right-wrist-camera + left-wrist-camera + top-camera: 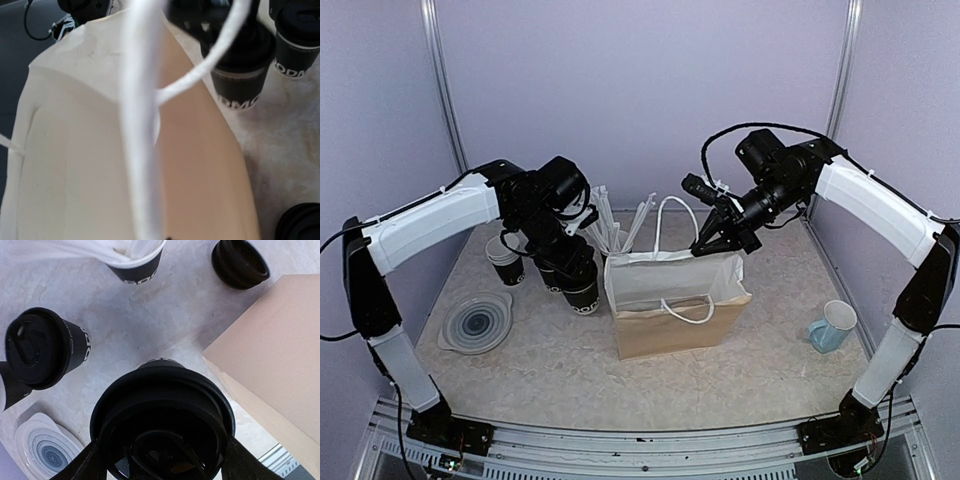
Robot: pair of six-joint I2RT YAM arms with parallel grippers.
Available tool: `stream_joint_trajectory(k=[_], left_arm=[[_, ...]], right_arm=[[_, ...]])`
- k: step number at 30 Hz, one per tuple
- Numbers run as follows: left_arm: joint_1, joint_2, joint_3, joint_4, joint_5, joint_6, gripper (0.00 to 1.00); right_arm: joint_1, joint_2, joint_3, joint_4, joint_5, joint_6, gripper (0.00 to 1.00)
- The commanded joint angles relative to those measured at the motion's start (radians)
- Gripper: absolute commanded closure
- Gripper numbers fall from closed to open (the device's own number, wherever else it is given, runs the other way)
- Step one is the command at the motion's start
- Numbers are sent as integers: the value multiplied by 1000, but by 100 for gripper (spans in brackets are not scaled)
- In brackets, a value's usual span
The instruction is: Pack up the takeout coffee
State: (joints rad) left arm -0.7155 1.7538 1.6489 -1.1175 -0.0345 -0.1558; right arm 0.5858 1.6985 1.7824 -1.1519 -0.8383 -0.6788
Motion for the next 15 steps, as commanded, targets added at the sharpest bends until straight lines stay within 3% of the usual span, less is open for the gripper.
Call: stream_joint_trajectory(k=[1, 10, 15], left_arm=[[-72, -136, 93, -67, -90, -66, 38], [-383, -307, 346, -49, -264, -94, 42], [-570, -328, 397, 9, -306, -85, 42]], right_arm=[[-1, -56, -50, -13, -17, 19, 100], [0, -94, -105, -9, -79, 49, 100], [1, -125, -152, 3, -107, 79, 100]])
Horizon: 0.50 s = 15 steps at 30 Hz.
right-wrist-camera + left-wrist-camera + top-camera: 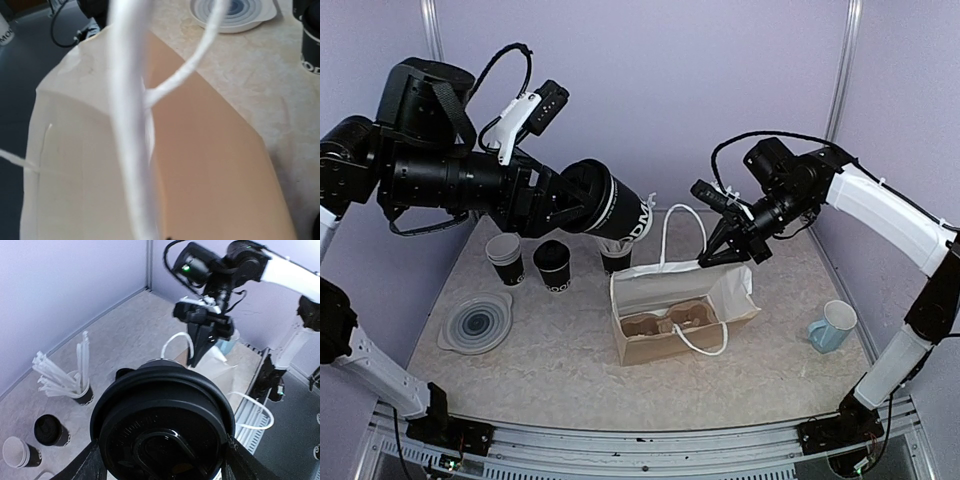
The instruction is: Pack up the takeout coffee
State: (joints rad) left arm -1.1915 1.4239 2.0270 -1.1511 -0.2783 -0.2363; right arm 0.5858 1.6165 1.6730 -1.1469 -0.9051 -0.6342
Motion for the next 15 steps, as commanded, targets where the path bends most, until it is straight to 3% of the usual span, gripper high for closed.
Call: stream_joint_trajectory(k=[1, 5, 15], left_arm=[[-125, 2, 13, 63, -55, 6, 41], [-203, 48, 30, 69, -12, 50, 41], [-224, 276, 135, -114, -99, 82, 41]], right_arm=[[1, -53, -54, 6, -40, 44, 100], [1, -81, -72, 28, -42, 69, 100], [0, -107, -94, 37, -57, 107, 100]])
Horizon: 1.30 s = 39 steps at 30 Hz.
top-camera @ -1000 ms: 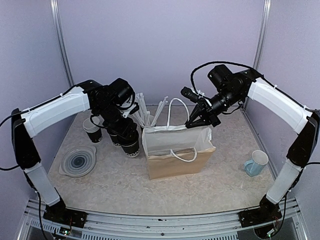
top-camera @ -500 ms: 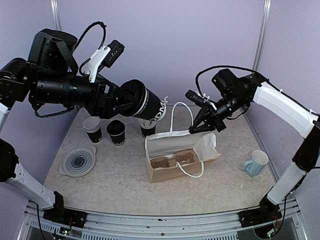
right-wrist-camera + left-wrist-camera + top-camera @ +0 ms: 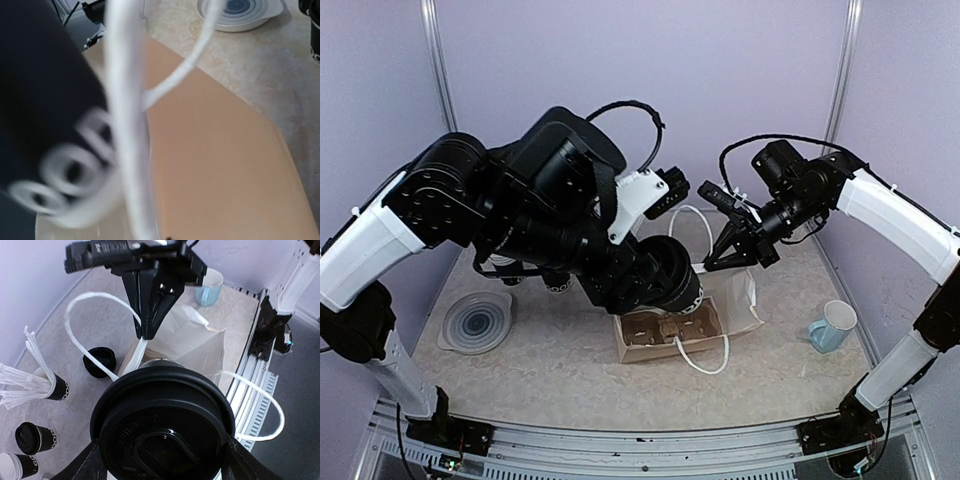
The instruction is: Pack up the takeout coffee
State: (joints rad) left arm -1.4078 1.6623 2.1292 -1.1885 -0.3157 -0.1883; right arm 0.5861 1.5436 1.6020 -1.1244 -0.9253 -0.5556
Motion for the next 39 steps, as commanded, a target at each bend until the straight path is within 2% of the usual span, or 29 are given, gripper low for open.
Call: stream_joint_trajectory(k=[1, 4, 9, 17, 27, 39], left_arm=[[-8, 63, 39, -93, -73, 44, 41], [-8, 121, 51, -121, -93, 66, 41], [-6, 135, -26, -72, -163, 135, 41], [-1, 162, -132, 2, -185, 246, 41], [24, 173, -228, 85, -125, 364, 41], [-23, 143, -287, 97, -168, 417, 42]], right_arm=[[1, -34, -26, 15, -44, 30, 100], [1, -41, -35, 12, -77, 34, 100], [1, -50, -61, 10, -123, 31, 100], [1, -43, -64, -11, -155, 16, 100], [18, -44, -57, -56, -187, -33, 100], [28, -2, -7, -125, -200, -119, 100]])
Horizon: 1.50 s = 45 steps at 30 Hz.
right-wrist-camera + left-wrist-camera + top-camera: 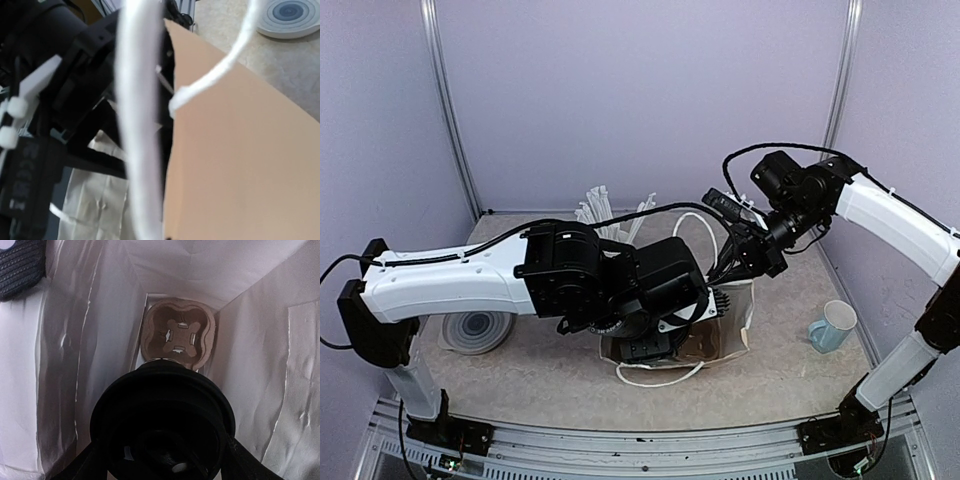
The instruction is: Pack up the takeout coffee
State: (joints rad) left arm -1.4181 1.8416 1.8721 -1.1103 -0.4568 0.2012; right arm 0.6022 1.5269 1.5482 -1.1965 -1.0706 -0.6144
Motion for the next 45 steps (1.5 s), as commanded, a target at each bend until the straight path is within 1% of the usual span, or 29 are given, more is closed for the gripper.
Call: stream_joint_trajectory(k=[1, 4, 7, 12, 13, 15, 17, 19, 20, 24, 26, 28, 31, 35, 37, 40, 45], left_arm=[[-13, -41, -39, 17, -30, 32, 42], [-13, -32, -56, 11, -52, 45, 42], [-13, -20, -80, 11, -71, 46, 42], [-26, -31, -121, 3, -78, 27, 43], [-39, -34, -128, 3, -87, 21, 43], [-62, -42, -138, 2, -111, 11, 43], [-91, -51, -142, -4, -145, 1, 43], [-119, -57, -142, -13, -191, -6, 43], [-133, -62, -145, -18, -208, -11, 43], [-178, -84, -183, -7, -236, -41, 43], [-197, -93, -217, 8, -239, -61, 43], [-213, -101, -240, 15, -234, -82, 43], [-245, -107, -263, 8, -253, -128, 44], [-302, -141, -341, 70, -307, -153, 43], [-308, -162, -377, 107, -302, -159, 44], [-317, -171, -397, 112, -300, -176, 44], [-328, -169, -425, 101, -303, -190, 44]], right_arm=[[19, 19, 50, -62, -43, -75, 100], [68, 27, 50, -79, -4, -101, 100], [105, 32, 55, -95, -16, -113, 100], [113, 33, 86, -95, 2, -98, 100], [112, 36, 95, -100, -1, -98, 98], [112, 53, 129, -128, -11, -121, 89], [100, 76, 178, -179, -17, -144, 74], [53, 82, 208, -180, -10, -161, 61], [24, 85, 219, -180, -10, -179, 55], [-56, 125, 295, -180, -27, -204, 45], [-76, 151, 320, -165, -33, -215, 45], [-87, 190, 318, -105, -20, -162, 45], [-90, 257, 268, 30, 31, -62, 49], [-88, 357, 209, 142, 65, -38, 57], [-82, 397, 202, 175, 81, -33, 60], [-61, 442, 198, 205, 96, -28, 63], [-3, 472, 136, 293, 211, 3, 65]])
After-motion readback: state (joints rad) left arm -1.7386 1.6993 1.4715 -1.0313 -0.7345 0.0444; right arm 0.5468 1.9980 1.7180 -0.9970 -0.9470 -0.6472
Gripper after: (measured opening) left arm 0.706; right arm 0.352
